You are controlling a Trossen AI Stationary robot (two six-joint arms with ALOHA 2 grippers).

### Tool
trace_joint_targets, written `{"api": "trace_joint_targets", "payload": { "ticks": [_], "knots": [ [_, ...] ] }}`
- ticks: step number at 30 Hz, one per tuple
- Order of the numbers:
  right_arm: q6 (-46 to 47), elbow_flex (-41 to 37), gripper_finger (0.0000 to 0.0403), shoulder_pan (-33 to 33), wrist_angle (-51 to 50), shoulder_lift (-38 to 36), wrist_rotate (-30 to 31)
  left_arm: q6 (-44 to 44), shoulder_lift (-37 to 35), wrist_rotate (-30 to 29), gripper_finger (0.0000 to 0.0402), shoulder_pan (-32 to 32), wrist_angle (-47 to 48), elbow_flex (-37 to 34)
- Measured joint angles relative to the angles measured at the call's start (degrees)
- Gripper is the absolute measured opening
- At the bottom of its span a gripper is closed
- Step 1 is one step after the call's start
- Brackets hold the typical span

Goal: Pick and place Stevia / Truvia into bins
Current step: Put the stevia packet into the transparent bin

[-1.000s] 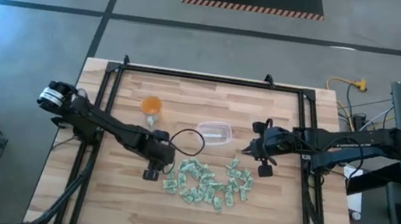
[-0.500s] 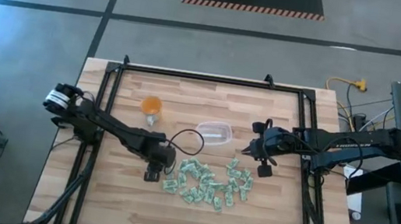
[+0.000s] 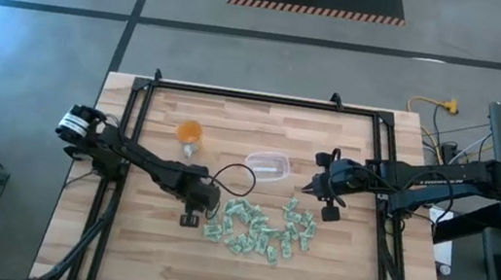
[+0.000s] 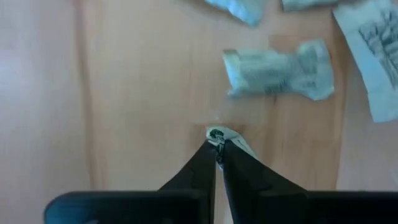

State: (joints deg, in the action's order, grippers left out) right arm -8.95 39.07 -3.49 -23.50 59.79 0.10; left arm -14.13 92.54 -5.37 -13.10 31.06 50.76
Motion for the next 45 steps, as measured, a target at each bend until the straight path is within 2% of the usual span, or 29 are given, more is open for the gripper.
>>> {"api": "trace_joint_targets", "payload": {
  "ticks": [3,6,10,12,17,21,26,33,37,40,45],
  "knots": [
    [0.1,0.0,0.0018,0.0,-0.2,0.0,0.0,0.1,-1.1,-4.3,0.0003,0.0,0.0,0.9],
    [0.4,-0.3,0.0018,0.0,-0.3,0.0,0.0,2.9,-2.4,-12.4,0.0002,0.0,-1.6,1.9],
    [0.6,-1.0,0.0018,0.0,-0.2,0.0,0.1,12.8,-2.7,-25.4,0.0001,0.3,-11.4,3.0],
    [1.5,-1.6,0.0018,0.0,-0.2,0.0,0.1,20.2,-2.4,-28.5,0.0001,0.9,-19.9,2.9],
    [4.0,-3.4,0.0018,0.0,-0.2,0.0,0.1,32.9,-0.3,-28.7,0.0000,3.9,-36.8,2.7],
    [6.0,-4.9,0.0018,0.0,-0.1,0.0,0.1,35.7,1.5,-28.0,0.0000,7.4,-40.3,3.1],
    [7.1,-7.3,0.0018,0.0,2.4,0.0,0.1,36.0,5.3,-21.8,0.0010,11.4,-40.3,4.5],
    [7.1,-9.0,0.0018,0.0,3.5,0.0,0.1,39.0,10.6,-22.5,0.0097,12.3,-40.2,8.4],
    [7.2,-9.8,0.0018,0.0,3.9,0.1,0.0,41.4,10.6,-25.6,0.0139,12.2,-39.6,9.7],
    [6.0,-10.9,0.0018,0.0,6.0,0.2,0.0,44.7,9.6,-26.6,0.0157,12.3,-39.6,9.6],
    [5.1,-11.5,0.0018,0.0,6.3,1.8,0.1,44.8,9.0,-25.6,0.0169,12.8,-36.8,9.7]
  ]
}}
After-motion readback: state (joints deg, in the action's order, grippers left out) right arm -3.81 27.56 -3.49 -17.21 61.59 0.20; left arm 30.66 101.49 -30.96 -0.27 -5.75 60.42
